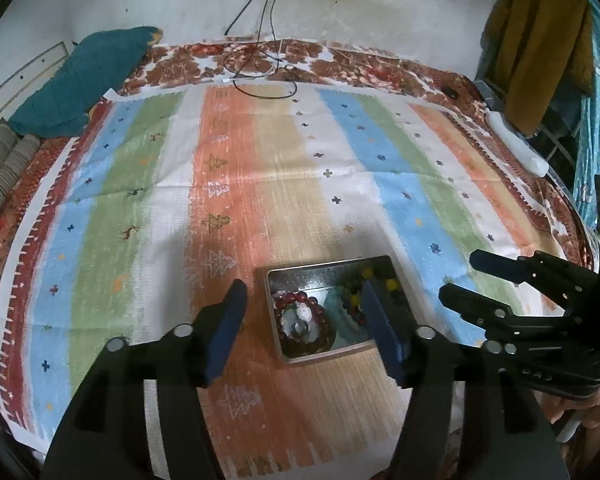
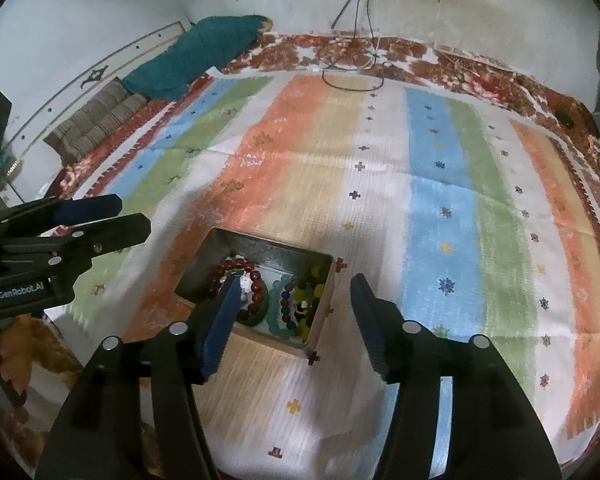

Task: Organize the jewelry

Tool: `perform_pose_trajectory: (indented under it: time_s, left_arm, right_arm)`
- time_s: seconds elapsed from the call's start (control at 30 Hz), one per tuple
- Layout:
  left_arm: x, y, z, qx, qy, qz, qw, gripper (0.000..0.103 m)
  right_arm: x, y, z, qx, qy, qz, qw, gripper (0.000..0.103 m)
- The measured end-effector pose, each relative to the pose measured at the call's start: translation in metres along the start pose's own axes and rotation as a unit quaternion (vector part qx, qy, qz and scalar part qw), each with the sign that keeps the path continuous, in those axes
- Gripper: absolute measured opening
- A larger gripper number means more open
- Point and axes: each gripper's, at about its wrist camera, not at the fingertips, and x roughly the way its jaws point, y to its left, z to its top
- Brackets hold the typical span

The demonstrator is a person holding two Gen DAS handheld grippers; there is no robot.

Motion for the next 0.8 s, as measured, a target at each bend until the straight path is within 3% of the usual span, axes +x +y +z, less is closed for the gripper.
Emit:
perform_pose_trajectory:
  time_s: [0.23,0.43,0.8]
  left_arm:
    - [-0.014,0.000,-0.012,0.003,-0.008,-0.009,0.9999,0.075]
    - [-0.025,-0.004,-0.021,0.013,-0.022,0.000,0.9997,0.088]
    - [-0.035,-0.004,-0.024,0.015,-0.036,-0.001,0.9992,0.097]
  right_arm:
    - [-0.015,0.000,-0.008,-0.002,-0.017,0.021,1.000,0.074]
    - [-0.022,-0.001,-0.011,0.000,-0.026,0.027,0.999,0.077]
    - [-0.027,0.001,-0.014,-0.018,-0.044,0.008,0.999,0.089]
